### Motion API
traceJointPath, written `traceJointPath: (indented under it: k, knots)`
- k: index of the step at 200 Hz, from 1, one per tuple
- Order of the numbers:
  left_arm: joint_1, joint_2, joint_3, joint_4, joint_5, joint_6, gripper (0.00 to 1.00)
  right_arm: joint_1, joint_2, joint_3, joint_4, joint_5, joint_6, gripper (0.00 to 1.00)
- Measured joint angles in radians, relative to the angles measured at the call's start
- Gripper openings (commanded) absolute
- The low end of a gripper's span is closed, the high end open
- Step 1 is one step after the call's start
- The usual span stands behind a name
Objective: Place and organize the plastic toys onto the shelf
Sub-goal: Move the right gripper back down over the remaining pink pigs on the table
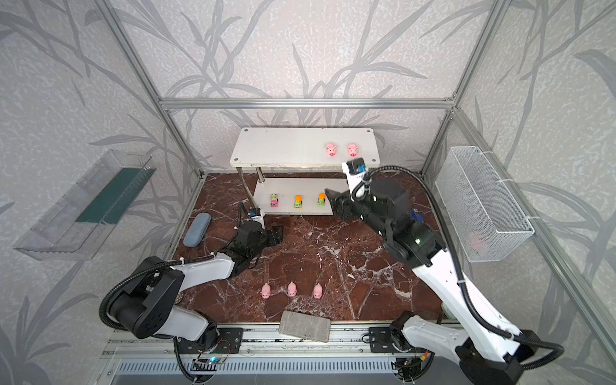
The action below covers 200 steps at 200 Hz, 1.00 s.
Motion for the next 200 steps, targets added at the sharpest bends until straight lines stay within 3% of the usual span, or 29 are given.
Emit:
traceJointPath:
  k: [47,81,111,142,200]
  knots:
    - [0.000,0.000,-0.001,-0.001,-0.008,-0.012,0.76,0.088,-0.272,-0.311,-0.001,0.097,0.063,0.73]
    - [-0.005,0.000,-0.001,-0.005,-0.008,-0.028,0.75,0.118,-0.291,-0.511,-0.010,0.092,0.199,0.73]
    - [-0.019,-0.008,-0.001,-0.023,-0.010,-0.042,0.76,0.242,-0.183,-0.658,-0.002,0.079,0.326,0.73]
    - [-0.029,-0.026,-0.001,-0.040,-0.023,-0.056,0.76,0.372,-0.024,-0.677,0.023,0.074,0.422,0.73]
    - [-0.040,-0.039,-0.001,-0.058,-0.038,-0.062,0.76,0.444,0.240,-0.626,0.053,-0.010,0.509,0.73]
